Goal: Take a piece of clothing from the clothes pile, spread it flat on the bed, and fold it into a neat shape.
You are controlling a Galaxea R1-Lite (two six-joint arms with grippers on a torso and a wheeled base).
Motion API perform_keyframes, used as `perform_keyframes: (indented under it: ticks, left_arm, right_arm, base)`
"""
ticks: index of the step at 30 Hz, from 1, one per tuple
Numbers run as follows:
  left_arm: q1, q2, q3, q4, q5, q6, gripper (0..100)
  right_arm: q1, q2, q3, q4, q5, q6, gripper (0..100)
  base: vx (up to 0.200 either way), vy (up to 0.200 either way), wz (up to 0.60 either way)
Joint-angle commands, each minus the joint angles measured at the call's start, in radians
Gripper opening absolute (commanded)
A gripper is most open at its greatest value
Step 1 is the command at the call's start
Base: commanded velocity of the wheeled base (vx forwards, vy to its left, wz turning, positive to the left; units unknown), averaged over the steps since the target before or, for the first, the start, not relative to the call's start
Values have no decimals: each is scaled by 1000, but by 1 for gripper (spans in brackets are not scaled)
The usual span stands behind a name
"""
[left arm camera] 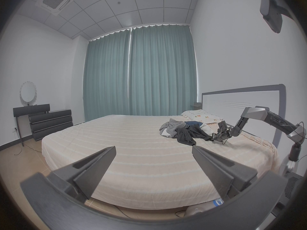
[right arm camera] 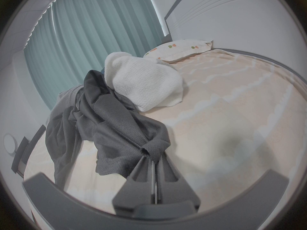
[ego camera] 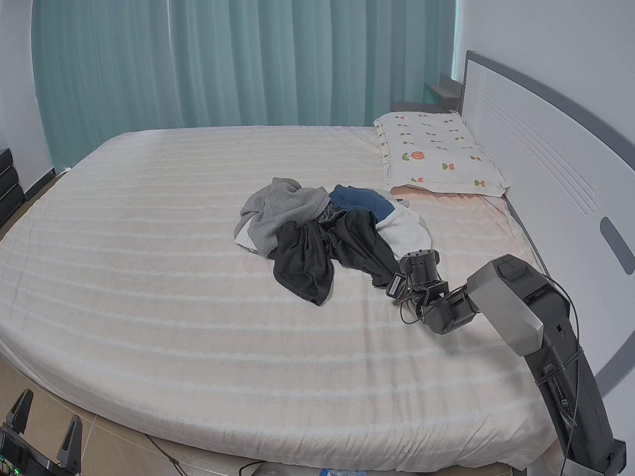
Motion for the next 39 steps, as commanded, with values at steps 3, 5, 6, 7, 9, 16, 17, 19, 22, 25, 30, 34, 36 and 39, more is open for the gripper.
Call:
perform_keyframes:
  ticks: [3, 5, 6, 7, 9, 16, 17, 19, 22, 25, 30, 34, 36, 39]
  left_arm:
    - [0, -18, 15, 0, -3, -3, 100]
    - [0, -18, 15, -2, -3, -2, 100]
    - [0, -18, 15, -2, -4, -2, 100]
    - [0, -18, 15, -2, -4, 0, 100]
    - [0, -18, 16, 0, -4, 8, 100]
    - [-10, 7, -137, -91, -26, -52, 100]
    - [-17, 67, -223, -100, -41, -91, 100]
    - [-22, 179, -317, -74, -52, -109, 100]
    - [-22, 300, -355, -74, -76, -86, 100]
    - [-22, 427, -355, -77, -104, -52, 100]
    - [-51, 657, -357, -128, -115, -23, 100]
    - [-175, 863, -352, -221, -101, -46, 100]
    - [-223, 969, -343, -261, -85, -61, 100]
    - [-275, 1053, -343, -292, -67, -64, 100]
  right_arm:
    - [10, -253, 317, -96, 57, 115, 0]
    - [24, -342, 452, -159, 95, 134, 0]
    - [30, -368, 493, -184, 106, 137, 0]
    - [39, -434, 598, -254, 127, 143, 0]
    - [57, -517, 733, -353, 154, 145, 0]
    - [111, -827, 1182, -673, 223, 145, 0]
    - [117, -870, 1225, -710, 232, 143, 0]
    - [133, -968, 1277, -741, 238, 142, 0]
    - [175, -1109, 1300, -728, 238, 138, 0]
    - [191, -1189, 1290, -679, 239, 119, 0]
    - [162, -1267, 1205, -563, 242, 56, 0]
    - [200, -1273, 1210, -515, 233, 54, 0]
    - [202, -1278, 1216, -498, 235, 56, 0]
    - [202, -1273, 1242, -498, 239, 59, 0]
  base:
    - [0, 0, 0]
    - [0, 0, 0]
    - [0, 0, 0]
    - [0, 0, 0]
    - [0, 0, 0]
    - [0, 0, 0]
    - [0, 0, 0]
    - [0, 0, 0]
    - [0, 0, 0]
    - [0, 0, 0]
    - [0, 0, 0]
    - [0, 0, 0]
    - [0, 0, 0]
    - [0, 0, 0]
